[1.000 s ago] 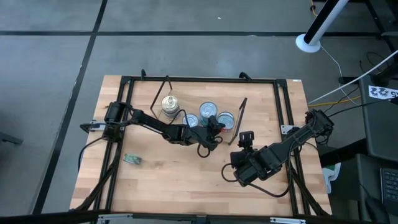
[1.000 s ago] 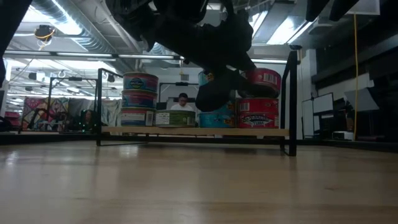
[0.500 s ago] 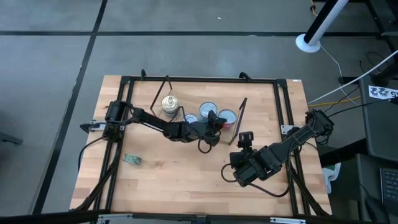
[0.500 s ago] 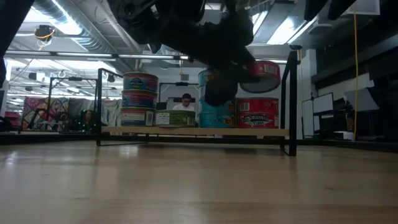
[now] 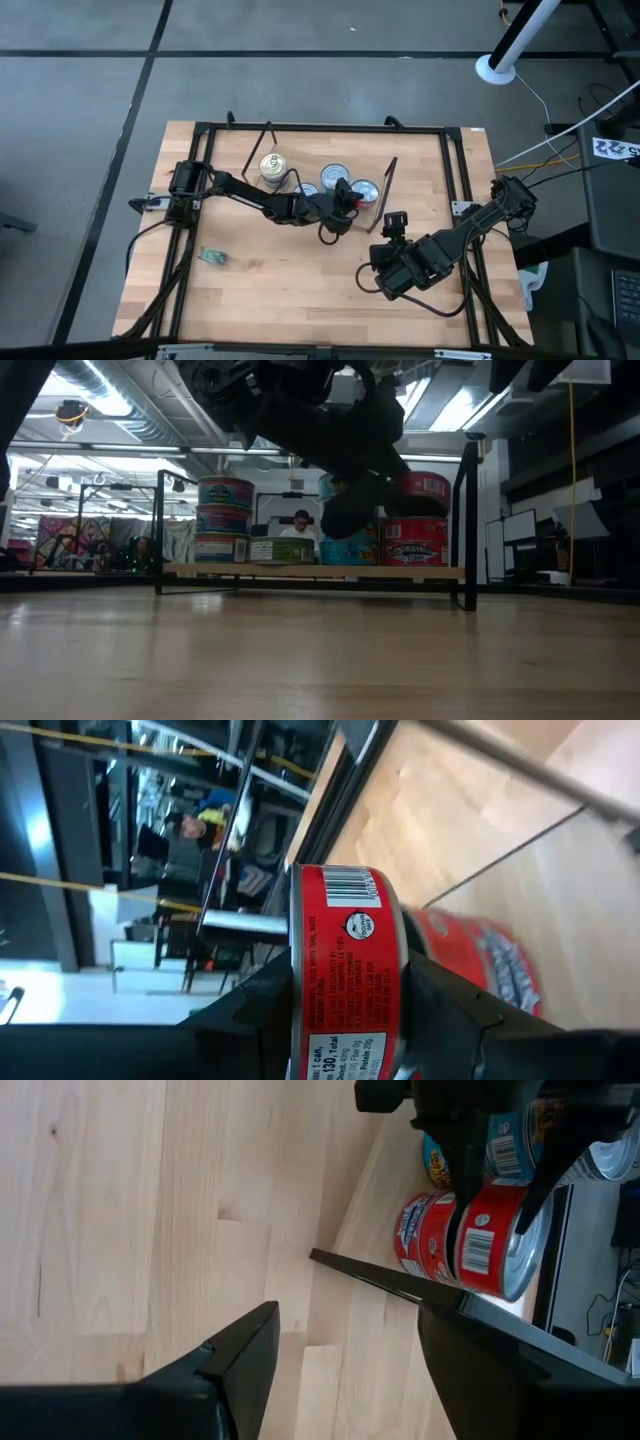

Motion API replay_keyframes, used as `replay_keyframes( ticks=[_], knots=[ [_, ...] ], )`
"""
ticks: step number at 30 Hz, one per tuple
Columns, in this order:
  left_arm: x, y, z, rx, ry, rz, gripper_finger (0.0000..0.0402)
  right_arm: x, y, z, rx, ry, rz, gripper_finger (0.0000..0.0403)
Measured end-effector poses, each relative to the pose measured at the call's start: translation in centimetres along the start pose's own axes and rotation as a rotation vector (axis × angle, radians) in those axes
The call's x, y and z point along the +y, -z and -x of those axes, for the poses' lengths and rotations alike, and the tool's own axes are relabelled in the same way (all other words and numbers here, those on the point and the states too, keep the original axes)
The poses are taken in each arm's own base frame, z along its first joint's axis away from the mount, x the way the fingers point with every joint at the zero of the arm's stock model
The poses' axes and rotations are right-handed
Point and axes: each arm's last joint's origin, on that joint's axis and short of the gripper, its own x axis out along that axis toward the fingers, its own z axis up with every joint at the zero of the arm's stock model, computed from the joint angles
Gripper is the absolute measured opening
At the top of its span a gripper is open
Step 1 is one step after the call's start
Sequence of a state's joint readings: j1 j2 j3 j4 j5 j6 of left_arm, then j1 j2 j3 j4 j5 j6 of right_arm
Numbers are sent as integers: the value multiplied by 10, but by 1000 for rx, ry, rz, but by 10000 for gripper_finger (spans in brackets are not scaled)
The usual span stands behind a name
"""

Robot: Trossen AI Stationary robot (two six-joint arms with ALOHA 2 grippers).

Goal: Stack canned seafood by type on shelf
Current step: Stack the red tuna can on the red tuna can on the shelf

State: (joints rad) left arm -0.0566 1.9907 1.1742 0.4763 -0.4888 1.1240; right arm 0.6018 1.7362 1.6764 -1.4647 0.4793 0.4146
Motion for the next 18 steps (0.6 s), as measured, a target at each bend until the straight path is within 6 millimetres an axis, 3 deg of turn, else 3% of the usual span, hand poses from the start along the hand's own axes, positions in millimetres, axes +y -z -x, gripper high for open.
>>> replay_keyframes(
  ticks=[18],
  knots=[
    [6, 11, -6, 16, 6, 131, 155, 0, 0, 0, 1, 0, 1, 239]
  ],
)
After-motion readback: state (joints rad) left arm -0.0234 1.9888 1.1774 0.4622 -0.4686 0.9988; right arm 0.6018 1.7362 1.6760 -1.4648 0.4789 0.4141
